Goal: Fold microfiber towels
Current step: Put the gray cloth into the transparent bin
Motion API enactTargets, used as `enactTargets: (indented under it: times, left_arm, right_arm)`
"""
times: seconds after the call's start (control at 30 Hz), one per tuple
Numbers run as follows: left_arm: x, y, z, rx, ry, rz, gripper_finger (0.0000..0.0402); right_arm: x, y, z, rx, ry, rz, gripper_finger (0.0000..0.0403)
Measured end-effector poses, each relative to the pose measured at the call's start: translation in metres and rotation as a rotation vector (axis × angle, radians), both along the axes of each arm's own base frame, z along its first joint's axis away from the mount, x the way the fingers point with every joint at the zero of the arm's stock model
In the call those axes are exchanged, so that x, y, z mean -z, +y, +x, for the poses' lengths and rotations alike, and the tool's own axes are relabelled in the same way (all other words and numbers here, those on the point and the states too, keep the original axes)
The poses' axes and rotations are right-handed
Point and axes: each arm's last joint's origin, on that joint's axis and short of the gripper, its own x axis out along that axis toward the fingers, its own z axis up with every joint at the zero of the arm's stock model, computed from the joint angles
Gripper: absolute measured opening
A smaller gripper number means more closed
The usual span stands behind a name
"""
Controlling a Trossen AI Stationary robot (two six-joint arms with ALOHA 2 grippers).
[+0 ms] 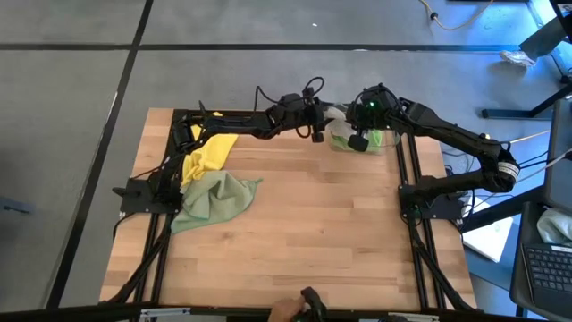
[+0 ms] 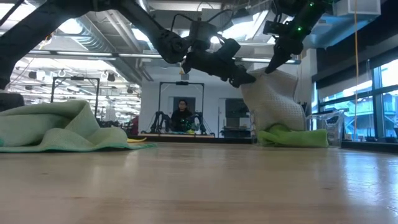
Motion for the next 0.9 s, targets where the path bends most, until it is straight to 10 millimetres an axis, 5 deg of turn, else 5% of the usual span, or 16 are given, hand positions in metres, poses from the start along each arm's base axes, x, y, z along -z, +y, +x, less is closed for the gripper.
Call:
enactTargets:
  times: [0.33, 0.77, 0.9]
  left_arm:
    - [-0.0003, -0.0036, 0.0015, 0.078, -0.006, -0.006, 0.0188]
    - [0.0011, -0.0057, 0.0021, 0.139, 0.004, -0.019, 0.0015]
    - [0.0011, -0.0058, 0.0021, 0.144, 0.004, -0.02, 0.0008]
  right_arm:
    - [0.0, 0.0001, 0.0, -0.002, 0.0, 0.001, 0.0019]
    - [0.0027, 0.0017, -0.0024, 0.011, 0.026, 0.034, 0.0019]
    - [0.0031, 0.002, -0.0028, 0.018, 0.027, 0.042, 0.0022]
